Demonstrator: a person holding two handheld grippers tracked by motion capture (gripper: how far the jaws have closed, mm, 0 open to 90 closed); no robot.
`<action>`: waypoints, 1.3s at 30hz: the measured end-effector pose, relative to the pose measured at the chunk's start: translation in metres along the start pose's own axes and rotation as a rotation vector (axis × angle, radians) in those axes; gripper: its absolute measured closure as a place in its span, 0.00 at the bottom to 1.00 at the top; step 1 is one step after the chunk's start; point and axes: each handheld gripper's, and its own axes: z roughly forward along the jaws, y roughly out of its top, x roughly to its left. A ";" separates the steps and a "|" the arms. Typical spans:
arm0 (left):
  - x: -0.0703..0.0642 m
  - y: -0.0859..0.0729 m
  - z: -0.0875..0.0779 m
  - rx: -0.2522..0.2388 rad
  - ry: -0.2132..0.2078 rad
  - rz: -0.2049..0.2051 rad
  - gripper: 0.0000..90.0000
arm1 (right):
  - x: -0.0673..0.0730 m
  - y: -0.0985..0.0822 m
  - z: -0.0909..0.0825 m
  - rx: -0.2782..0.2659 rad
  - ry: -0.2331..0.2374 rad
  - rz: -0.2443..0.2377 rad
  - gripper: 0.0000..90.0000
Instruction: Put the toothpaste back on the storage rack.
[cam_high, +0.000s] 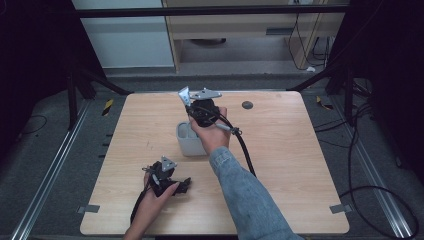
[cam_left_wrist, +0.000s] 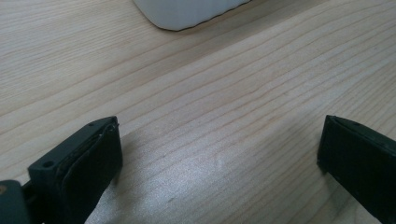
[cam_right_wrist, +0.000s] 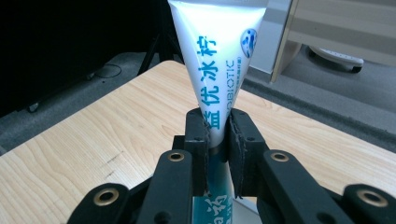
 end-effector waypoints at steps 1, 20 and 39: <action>0.000 0.000 0.000 0.000 0.000 0.000 0.00 | 0.000 0.000 0.000 0.000 0.000 0.000 0.88; 0.000 0.000 0.000 -0.002 -0.002 0.001 0.00 | -0.004 -0.020 0.004 0.061 -0.008 0.002 0.88; 0.000 0.000 0.000 -0.002 -0.003 0.001 0.00 | -0.006 -0.035 0.004 0.118 -0.014 -0.007 0.88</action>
